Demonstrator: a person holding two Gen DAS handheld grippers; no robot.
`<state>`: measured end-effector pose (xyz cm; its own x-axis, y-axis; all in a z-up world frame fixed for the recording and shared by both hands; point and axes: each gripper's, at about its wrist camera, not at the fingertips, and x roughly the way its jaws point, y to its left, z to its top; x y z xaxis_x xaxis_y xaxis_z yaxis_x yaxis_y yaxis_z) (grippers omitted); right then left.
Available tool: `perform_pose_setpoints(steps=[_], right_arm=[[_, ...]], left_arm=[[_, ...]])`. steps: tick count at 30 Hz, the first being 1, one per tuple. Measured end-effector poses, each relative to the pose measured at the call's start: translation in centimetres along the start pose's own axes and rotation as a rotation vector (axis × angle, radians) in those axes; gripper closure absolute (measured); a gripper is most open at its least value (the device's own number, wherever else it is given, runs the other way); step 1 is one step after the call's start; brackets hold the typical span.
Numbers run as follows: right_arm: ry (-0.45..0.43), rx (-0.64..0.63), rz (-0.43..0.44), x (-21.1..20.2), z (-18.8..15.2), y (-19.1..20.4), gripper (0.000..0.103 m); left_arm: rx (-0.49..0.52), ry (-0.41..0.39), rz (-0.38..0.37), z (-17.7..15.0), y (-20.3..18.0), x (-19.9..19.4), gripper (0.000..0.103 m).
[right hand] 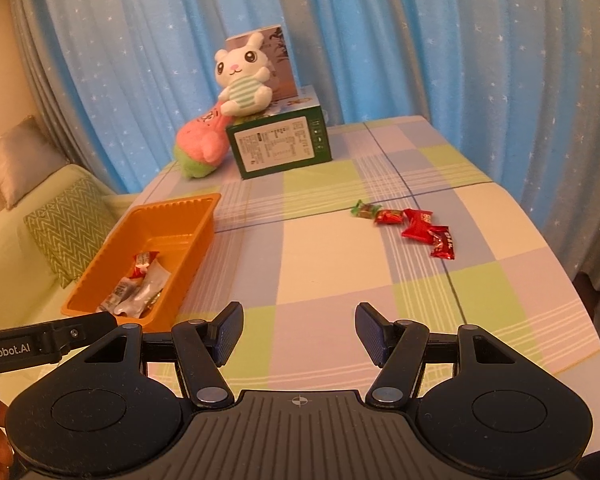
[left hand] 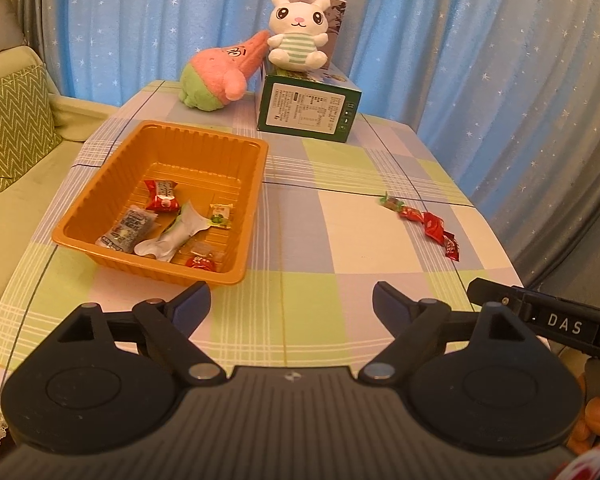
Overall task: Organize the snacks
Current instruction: 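Move both open tools back toward the remaining red candies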
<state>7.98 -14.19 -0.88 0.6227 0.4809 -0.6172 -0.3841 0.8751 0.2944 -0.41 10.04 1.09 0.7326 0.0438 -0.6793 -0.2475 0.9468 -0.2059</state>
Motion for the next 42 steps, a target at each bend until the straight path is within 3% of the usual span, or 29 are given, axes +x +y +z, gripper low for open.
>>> perform_pose_setpoints(steps=[12,29,42], right_arm=[[-0.006,0.022,-0.042,0.0,0.0,-2.1,0.041],[-0.01,0.073,-0.151,0.3,0.2,-8.1,0.041],[-0.021,0.049,-0.17,3.9,1.4,-12.1,0.041]], left_arm=[[0.011,0.014,-0.031,-0.1,-1.5,1.0,0.015],[0.111,-0.016,-0.068,0.5,-6.7,3.8,0.016],[0.163,-0.035,-0.108,2.0,-10.1,8.5,0.017]])
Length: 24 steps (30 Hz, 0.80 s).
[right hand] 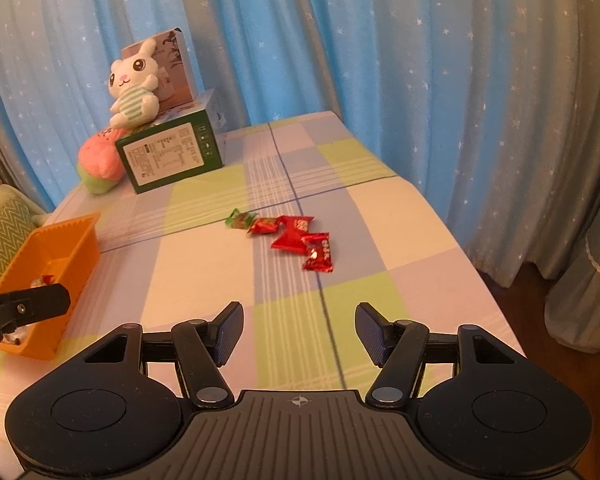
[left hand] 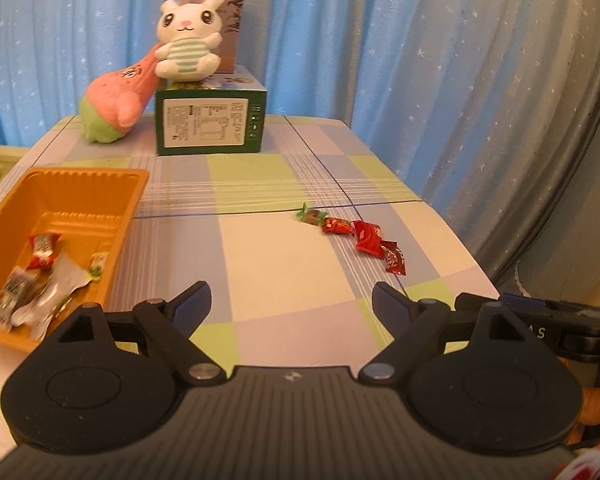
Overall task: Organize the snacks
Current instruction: 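Move both open tools back toward the remaining red candies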
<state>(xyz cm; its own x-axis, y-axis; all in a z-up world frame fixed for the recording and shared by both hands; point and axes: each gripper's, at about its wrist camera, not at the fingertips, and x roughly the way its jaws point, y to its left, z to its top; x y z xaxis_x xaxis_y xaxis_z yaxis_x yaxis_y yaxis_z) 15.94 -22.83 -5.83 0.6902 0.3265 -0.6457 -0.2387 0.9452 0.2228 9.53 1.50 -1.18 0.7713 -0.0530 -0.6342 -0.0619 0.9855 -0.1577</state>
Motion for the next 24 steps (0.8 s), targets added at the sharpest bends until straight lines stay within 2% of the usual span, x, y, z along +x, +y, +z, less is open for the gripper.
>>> perform_pose_setpoints(steps=[4,12,18,21,24], right_arm=[[-0.01,-0.021,0.005,2.7,0.7,-0.9,0.041],[-0.012,-0.063,0.037,8.5,2.2,-1.9,0.041],[0.001,-0.072,0.067,12.2,3.2,-2.0,0.042],[0.036,-0.057,0.07,14.1,3.5,-2.5,0.059],[0.042,-0.058,0.07,15.2,3.9,-2.7,0.061]], left_arm=[[0.03,-0.012,0.001,0.3,-0.4,2.4,0.017],[0.041,0.053,-0.017,0.9,-0.2,8.0,0.018],[0.067,0.064,-0.028,1.5,-0.1,11.4,0.017],[0.065,0.067,-0.037,1.6,-0.1,12.8,0.018],[0.073,0.07,-0.05,1.8,-0.2,14.0,0.018]])
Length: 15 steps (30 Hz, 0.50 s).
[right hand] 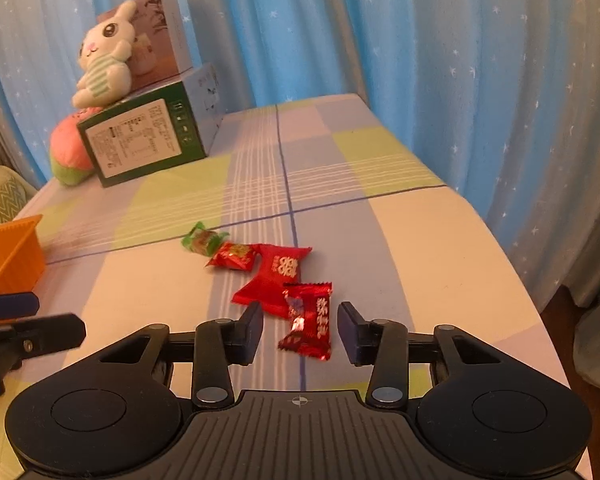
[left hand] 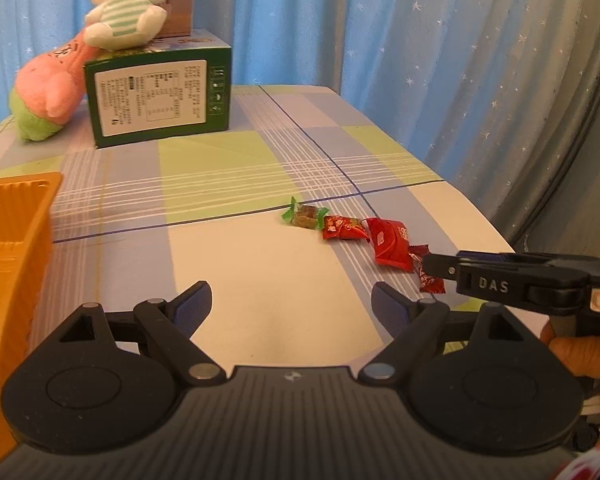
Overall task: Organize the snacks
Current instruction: 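Grasp the large red candy with the left tool while the right tool grasps the small red candy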
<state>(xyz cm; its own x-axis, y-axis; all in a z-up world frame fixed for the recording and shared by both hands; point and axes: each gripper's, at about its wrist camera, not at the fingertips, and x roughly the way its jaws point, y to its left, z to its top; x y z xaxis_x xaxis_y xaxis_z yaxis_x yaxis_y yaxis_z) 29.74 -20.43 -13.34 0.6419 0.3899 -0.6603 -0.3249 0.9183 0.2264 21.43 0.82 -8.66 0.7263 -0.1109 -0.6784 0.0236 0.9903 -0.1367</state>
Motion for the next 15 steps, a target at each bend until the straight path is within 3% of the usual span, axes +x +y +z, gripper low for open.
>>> perform_pose_setpoints(steps=[7,11,15], right_arm=[[0.051,-0.003,-0.018,1.6,0.0,-0.4,0.07],[0.059,-0.006,-0.012,1.9,0.3,-0.5,0.078],[0.032,0.018,-0.02,1.1,0.7,-0.8,0.079]], left_arm=[[0.001,0.004,-0.025,0.3,-0.2,1.8,0.018],[0.007,0.008,-0.04,0.5,-0.6,2.5,0.018],[0.021,0.018,-0.058,0.8,-1.3,3.5,0.02]])
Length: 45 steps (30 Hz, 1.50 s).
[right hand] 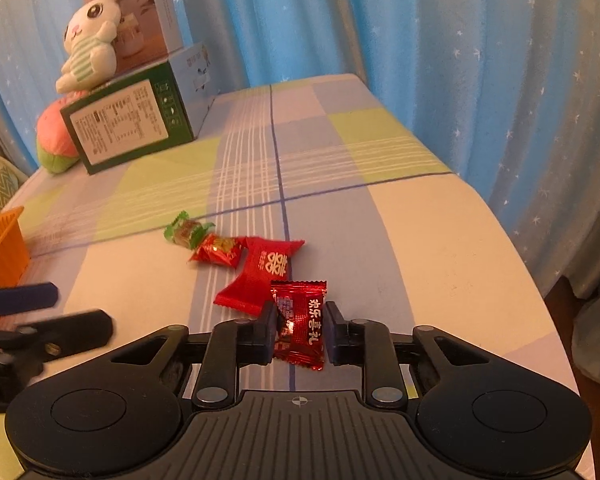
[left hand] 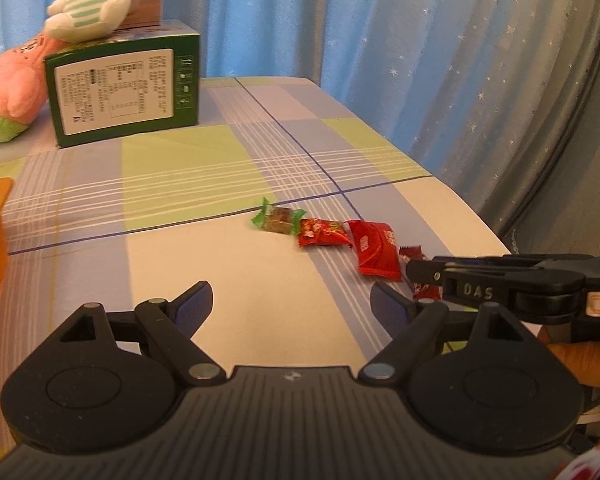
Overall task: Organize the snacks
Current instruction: 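Grasp the large red candy with the left tool while the right tool grasps the small red candy, then carry the red candies over the orange tray with both tools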
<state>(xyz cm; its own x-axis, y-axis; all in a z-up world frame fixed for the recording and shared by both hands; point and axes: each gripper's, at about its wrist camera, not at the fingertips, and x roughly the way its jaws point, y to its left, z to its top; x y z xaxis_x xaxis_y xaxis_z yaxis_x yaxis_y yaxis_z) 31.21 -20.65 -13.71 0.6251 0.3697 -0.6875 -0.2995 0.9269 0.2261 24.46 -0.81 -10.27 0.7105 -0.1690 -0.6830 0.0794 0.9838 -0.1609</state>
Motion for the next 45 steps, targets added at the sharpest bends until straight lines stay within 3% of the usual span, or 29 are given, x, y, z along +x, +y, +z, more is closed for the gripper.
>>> perform_pose_setpoints(steps=[5,13,15,23,27,30,35,45], right_arm=[[-0.052,0.079,-0.043,-1.3,0.7,-1.7,0.079],[-0.055,0.18,-0.105,-2.1,0.7,-4.7,0.079],[-0.053,0.184,-0.104,-2.1,0.7,-5.0,0.079],[-0.061,0.194,-0.098,-2.3,0.7,-5.0,0.079],[-0.062,0.198,-0.103,-2.4,0.7,-5.0,0.079],[-0.065,0.188,-0.101,-2.4,0.7,-4.8,0.079],[-0.068,0.182,-0.088,-2.5,0.5,-4.6,0.079],[-0.071,0.137,-0.016,-5.8,-1.3,-1.1,0.079]], left_arm=[[0.026,-0.009,-0.071,0.8,-2.0,1.9,0.026],[0.051,-0.01,-0.16,2.0,-4.9,5.9,0.056],[0.054,-0.002,-0.163,2.1,-5.3,6.7,0.061],[0.064,0.016,-0.097,2.4,-6.1,9.0,0.064],[0.102,0.022,-0.068,2.3,-6.6,9.4,0.074],[0.107,0.023,-0.067,2.2,-6.6,8.7,0.08],[0.104,0.031,-0.068,1.0,-6.3,6.1,0.08],[-0.021,0.042,-0.023,-2.6,-3.4,-2.4,0.08]])
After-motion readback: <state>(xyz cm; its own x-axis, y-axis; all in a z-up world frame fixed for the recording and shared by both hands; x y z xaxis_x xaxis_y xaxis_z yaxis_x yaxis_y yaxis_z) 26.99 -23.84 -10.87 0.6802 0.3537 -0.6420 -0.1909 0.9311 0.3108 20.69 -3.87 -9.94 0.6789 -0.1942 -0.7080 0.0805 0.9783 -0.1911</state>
